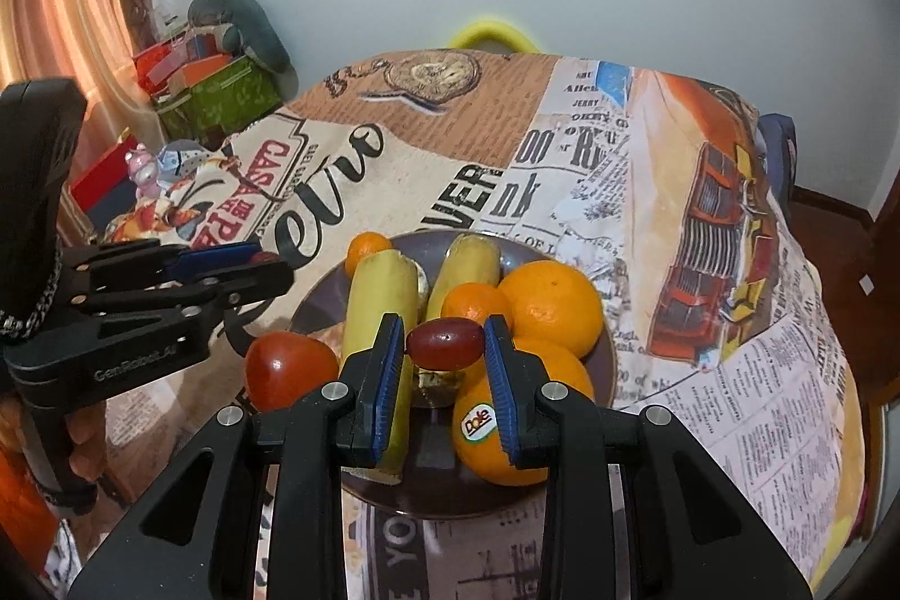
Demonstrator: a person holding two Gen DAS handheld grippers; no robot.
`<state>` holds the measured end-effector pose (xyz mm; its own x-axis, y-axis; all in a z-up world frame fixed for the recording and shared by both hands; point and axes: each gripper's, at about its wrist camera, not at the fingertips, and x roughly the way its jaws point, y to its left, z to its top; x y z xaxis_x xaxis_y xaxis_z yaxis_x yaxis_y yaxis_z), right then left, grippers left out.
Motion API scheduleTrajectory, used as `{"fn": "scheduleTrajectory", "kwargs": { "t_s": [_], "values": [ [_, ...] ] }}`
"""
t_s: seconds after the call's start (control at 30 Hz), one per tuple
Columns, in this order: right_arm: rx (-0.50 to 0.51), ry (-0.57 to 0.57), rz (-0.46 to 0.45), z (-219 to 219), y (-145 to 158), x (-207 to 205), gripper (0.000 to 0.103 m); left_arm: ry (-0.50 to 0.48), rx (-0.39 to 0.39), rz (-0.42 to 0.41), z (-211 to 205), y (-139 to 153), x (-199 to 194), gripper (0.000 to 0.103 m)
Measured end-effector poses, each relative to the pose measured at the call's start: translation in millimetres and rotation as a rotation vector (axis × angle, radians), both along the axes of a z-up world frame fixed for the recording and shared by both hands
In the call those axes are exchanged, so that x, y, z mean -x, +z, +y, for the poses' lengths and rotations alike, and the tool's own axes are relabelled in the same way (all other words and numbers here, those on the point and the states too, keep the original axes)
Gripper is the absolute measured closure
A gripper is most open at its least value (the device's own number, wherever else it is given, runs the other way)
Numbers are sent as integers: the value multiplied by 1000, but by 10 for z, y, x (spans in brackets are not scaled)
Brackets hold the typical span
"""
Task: Organize fruits
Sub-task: 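Carry the red date onto the plate with the right tool, then open the right tool to release the date on the plate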
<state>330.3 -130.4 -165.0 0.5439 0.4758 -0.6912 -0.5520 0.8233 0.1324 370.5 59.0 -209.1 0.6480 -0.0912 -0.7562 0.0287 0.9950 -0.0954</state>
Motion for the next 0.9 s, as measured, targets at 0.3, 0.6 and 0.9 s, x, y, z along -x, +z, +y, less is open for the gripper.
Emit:
{"fn": "scheduleTrajectory", "kwargs": {
  "t_s": [0.3,0.6,0.9],
  "values": [
    [2,6,14,16,-33,-41,72,-11,-9,22,-90,-89,-85,63],
    [-12,-24,-21,-104,137,64,70,-7,-5,-31,-86,158,76,62],
    [-66,-54,-133,-312,753,479,70,20,4,-189,-116,869,620,62]
  ]
}}
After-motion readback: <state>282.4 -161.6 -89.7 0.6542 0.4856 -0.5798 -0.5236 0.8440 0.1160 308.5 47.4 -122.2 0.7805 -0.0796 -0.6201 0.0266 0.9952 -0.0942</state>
